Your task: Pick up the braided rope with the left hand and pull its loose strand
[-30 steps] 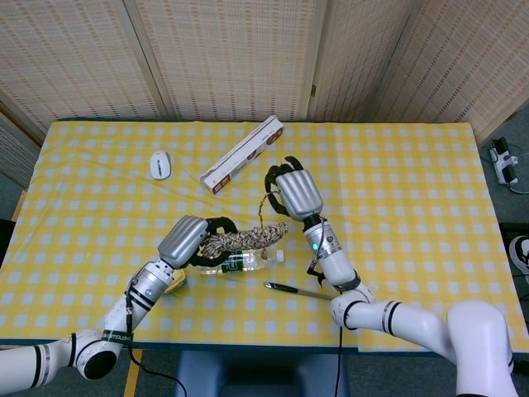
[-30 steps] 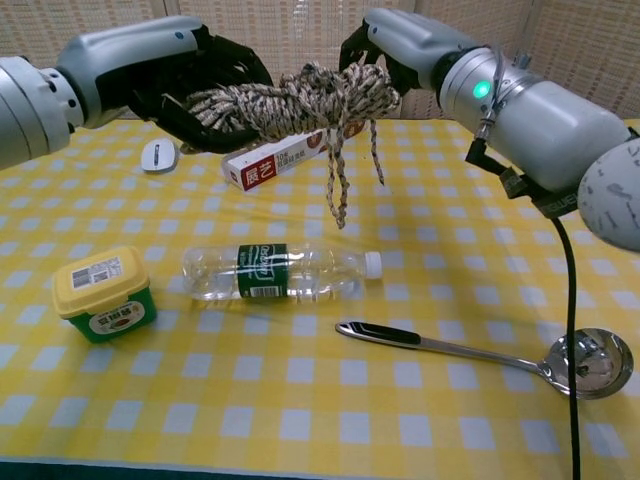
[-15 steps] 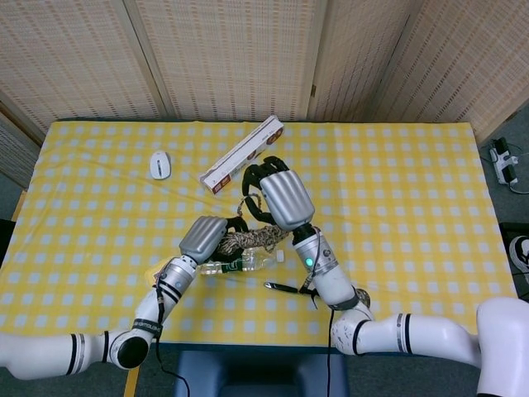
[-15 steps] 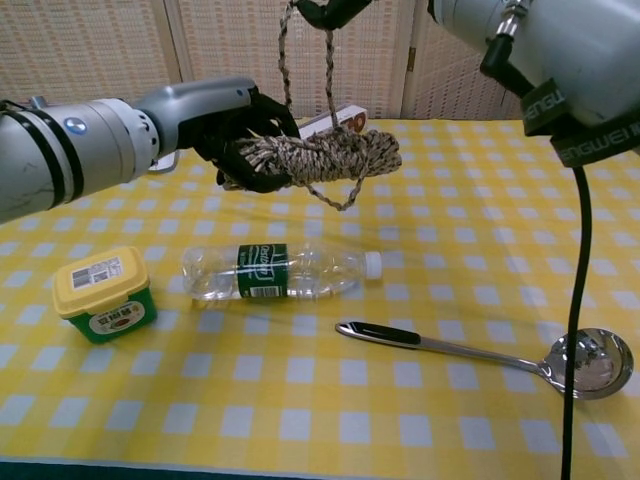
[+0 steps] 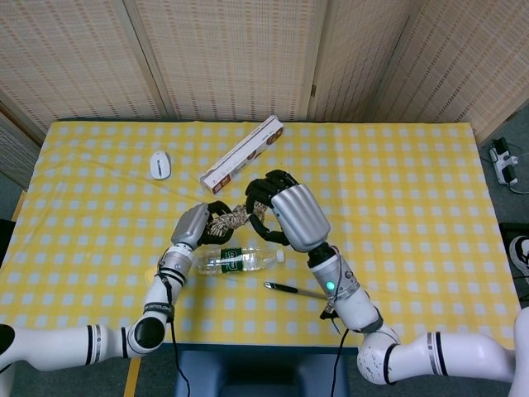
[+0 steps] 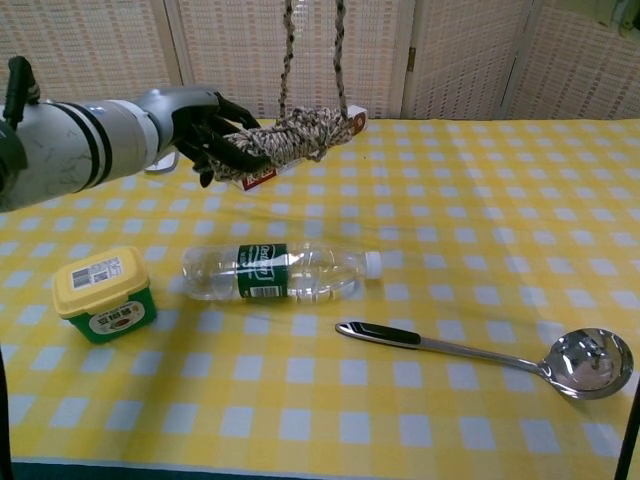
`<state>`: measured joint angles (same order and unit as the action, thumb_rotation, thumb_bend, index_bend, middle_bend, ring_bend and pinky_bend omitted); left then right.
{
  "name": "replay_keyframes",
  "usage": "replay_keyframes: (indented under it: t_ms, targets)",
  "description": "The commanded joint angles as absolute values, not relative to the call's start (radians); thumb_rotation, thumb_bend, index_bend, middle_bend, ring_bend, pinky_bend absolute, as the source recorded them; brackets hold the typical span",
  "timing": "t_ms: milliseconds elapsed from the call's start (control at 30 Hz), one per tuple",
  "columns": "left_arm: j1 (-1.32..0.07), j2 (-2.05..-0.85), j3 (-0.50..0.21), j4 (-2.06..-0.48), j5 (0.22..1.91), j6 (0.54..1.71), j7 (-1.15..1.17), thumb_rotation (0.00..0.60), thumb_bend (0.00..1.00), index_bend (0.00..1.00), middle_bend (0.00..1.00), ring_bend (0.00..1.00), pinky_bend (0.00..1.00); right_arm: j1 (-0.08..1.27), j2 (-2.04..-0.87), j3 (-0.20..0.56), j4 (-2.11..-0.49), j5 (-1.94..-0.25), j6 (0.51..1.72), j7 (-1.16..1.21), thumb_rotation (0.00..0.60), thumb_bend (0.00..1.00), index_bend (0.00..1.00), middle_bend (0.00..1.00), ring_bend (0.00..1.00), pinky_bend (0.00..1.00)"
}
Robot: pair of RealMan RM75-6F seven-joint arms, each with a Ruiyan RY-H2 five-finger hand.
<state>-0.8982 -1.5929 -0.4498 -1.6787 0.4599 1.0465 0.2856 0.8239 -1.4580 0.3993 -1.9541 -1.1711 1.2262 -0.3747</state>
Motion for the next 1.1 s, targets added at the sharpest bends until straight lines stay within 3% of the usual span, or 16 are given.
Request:
replay_keyframes:
  t_ms: [33, 200, 433, 700, 1100]
  targets:
    - [-0.874, -1.567, -0.52, -1.678, 0.369, 0.983, 0.187, 0.6, 0.73, 0.72, 0.7, 0.68, 0.73, 0.804, -1.437, 0.368, -1.98, -1.205, 1.229, -0.358, 0.6, 0.48, 0.72, 0.41, 0.37, 0.24]
    - [-0.835, -1.523, -0.566, -1.673, 0.343, 0.936, 0.085, 0.6, 0.73, 0.72, 0.7, 0.68, 0.73, 0.746, -1.399, 0.302, -2.013, -1.274, 1.249, -0.299, 0.6, 0.48, 0.73, 0.42, 0.37, 0.24]
    - [-0.752, -1.447, -0.61, -1.716, 0.452, 0.866, -0.075, 0.6, 0.73, 0.72, 0.7, 0.68, 0.73, 0.685, -1.392, 0.235, -1.952, -1.286, 1.246, -0.195, 0.6, 0.48, 0.74, 0.43, 0.38, 0.24]
    - [-0.669, -1.373, -0.631, -1.803, 0.601, 0.802, -0.233, 0.6, 0.73, 0.72, 0.7, 0.68, 0.73, 0.7, -1.424, 0.263, -1.856, -1.169, 1.168, -0.148, 0.6, 0.48, 0.74, 0.43, 0.39, 0.24]
    - [-0.589, -1.312, -0.651, -1.912, 0.849, 0.669, -0.475, 0.6, 0.73, 0.72, 0.7, 0.68, 0.73, 0.799, -1.476, 0.365, -1.763, -0.917, 1.001, -0.122, 0.6, 0.48, 0.74, 0.43, 0.39, 0.24]
